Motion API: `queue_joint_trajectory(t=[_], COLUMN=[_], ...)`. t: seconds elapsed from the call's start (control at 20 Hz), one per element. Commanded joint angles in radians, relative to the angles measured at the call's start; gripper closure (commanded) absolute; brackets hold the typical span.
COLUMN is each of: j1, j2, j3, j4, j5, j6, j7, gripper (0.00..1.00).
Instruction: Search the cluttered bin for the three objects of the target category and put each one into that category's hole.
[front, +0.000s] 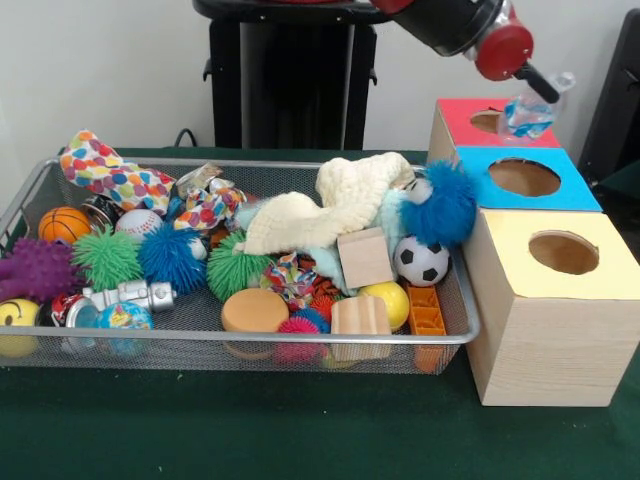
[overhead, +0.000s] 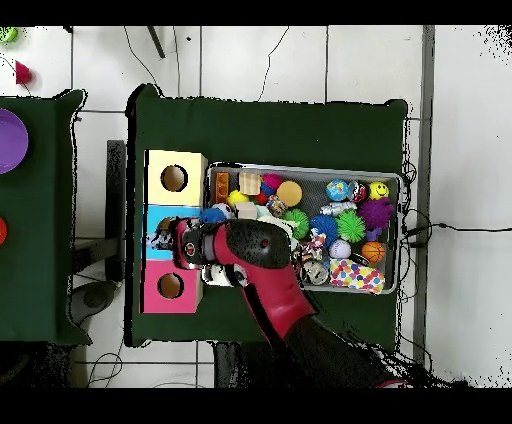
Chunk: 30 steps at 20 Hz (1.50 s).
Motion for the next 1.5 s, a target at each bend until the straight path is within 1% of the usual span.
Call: queue_joint_trajectory(t=[0.05, 0.15, 0.2, 0.25, 0.3, 0.35, 0.4, 0.45, 0.5, 0.6, 0.65, 0.7, 0.8, 0.85, 1.0, 1.1, 1.25, 1.4, 1.45, 1.5], j1=[-0.007, -0.033, -0.056, -0.086, -0.117, -0.149, -0.161, -0.169, -0.174, -0.229, -0.229, -0.218, -0.233, -0.231, -0.217, -0.199, -0.150, -0.123, -0.114, -0.121], j2=[0.080, 0.117, 0.142, 0.177, 0.205, 0.252, 0.279, 0.309, 0.321, 0.309, 0.311, 0.358, 0.315, 0.300, 0.298, 0.273, 0.217, 0.195, 0.187, 0.194], j3=[0.172, 0.208, 0.240, 0.270, 0.318, 0.347, 0.354, 0.350, 0.348, 0.339, 0.320, 0.267, 0.300, 0.297, 0.255, 0.225, 0.143, 0.102, 0.089, 0.094], j4=[0.029, 0.017, 0.013, 0.009, 0.012, 0.010, 0.004, -0.008, -0.012, 0.023, 0.015, -0.031, 0.005, 0.009, -0.024, -0.030, -0.058, -0.077, -0.083, -0.087], j5=[0.187, 0.177, 0.153, 0.103, 0.044, -0.040, -0.105, -0.168, -0.208, -0.305, -0.335, -0.365, -0.409, -0.423, -0.455, -0.471, -0.490, -0.492, -0.493, -0.495], j6=[-0.189, -0.248, -0.289, -0.332, -0.390, -0.444, -0.470, -0.488, -0.497, -0.496, -0.485, -0.472, -0.475, -0.465, -0.415, -0.386, -0.303, -0.207, -0.175, -0.153], j7=[-0.309, -0.323, -0.314, -0.291, -0.248, -0.202, -0.161, -0.130, -0.106, -0.050, -0.037, -0.066, 0.016, 0.040, 0.057, 0.068, 0.052, 0.075, 0.082, 0.083], gripper=[1.00, 1.00, 1.00, 1.00, 1.00, 1.00, 1.00, 1.00, 1.00, 1.00, 1.00, 1.00, 1.00, 1.00, 1.00, 1.00, 1.00, 1.00, 0.00, 0.00])
